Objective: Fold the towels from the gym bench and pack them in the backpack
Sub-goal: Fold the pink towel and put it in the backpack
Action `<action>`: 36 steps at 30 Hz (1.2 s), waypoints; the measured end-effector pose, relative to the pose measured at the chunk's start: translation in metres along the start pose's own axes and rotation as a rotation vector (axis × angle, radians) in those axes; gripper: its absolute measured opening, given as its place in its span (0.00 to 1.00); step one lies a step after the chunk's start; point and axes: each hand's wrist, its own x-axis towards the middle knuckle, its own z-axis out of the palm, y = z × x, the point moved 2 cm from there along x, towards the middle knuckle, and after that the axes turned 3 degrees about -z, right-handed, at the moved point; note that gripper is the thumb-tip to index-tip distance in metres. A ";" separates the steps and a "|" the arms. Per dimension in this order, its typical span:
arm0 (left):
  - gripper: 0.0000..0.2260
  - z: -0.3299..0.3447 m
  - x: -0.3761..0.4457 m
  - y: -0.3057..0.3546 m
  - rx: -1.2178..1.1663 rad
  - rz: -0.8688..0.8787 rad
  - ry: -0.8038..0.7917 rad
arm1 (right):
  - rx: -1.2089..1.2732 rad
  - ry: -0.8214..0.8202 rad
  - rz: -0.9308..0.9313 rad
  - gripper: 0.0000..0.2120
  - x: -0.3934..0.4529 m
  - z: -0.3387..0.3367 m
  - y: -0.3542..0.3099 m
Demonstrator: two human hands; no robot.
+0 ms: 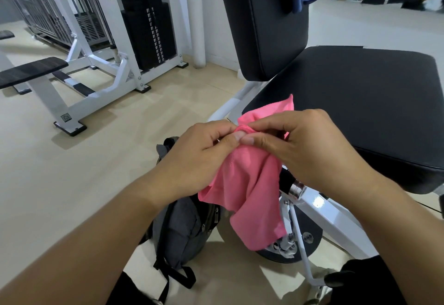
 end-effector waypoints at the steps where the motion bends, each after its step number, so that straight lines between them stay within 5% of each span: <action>1: 0.14 0.000 0.000 0.000 -0.001 -0.001 -0.010 | -0.021 0.003 0.016 0.18 0.000 0.000 0.002; 6: 0.25 0.000 0.001 -0.007 -0.133 -0.084 -0.118 | -0.096 0.101 0.042 0.11 0.003 -0.002 0.009; 16: 0.12 -0.012 -0.013 -0.028 0.065 -0.350 -0.265 | 0.238 0.330 0.195 0.05 0.006 0.001 0.013; 22: 0.05 -0.051 -0.025 -0.063 0.277 -0.591 -0.165 | 0.231 0.132 0.157 0.04 0.002 0.024 -0.003; 24: 0.06 -0.068 -0.030 -0.073 0.358 -0.603 -0.024 | 0.232 0.008 0.148 0.04 -0.004 0.043 -0.011; 27: 0.17 -0.093 -0.040 -0.077 0.281 -0.476 0.499 | 0.281 -0.169 0.125 0.03 -0.014 0.071 -0.026; 29: 0.21 -0.103 -0.048 -0.074 0.182 -0.343 0.694 | 0.351 -0.234 0.115 0.04 -0.019 0.083 -0.036; 36: 0.10 -0.127 -0.069 -0.077 0.174 -0.311 0.754 | 0.659 -0.030 0.188 0.06 -0.007 0.070 -0.045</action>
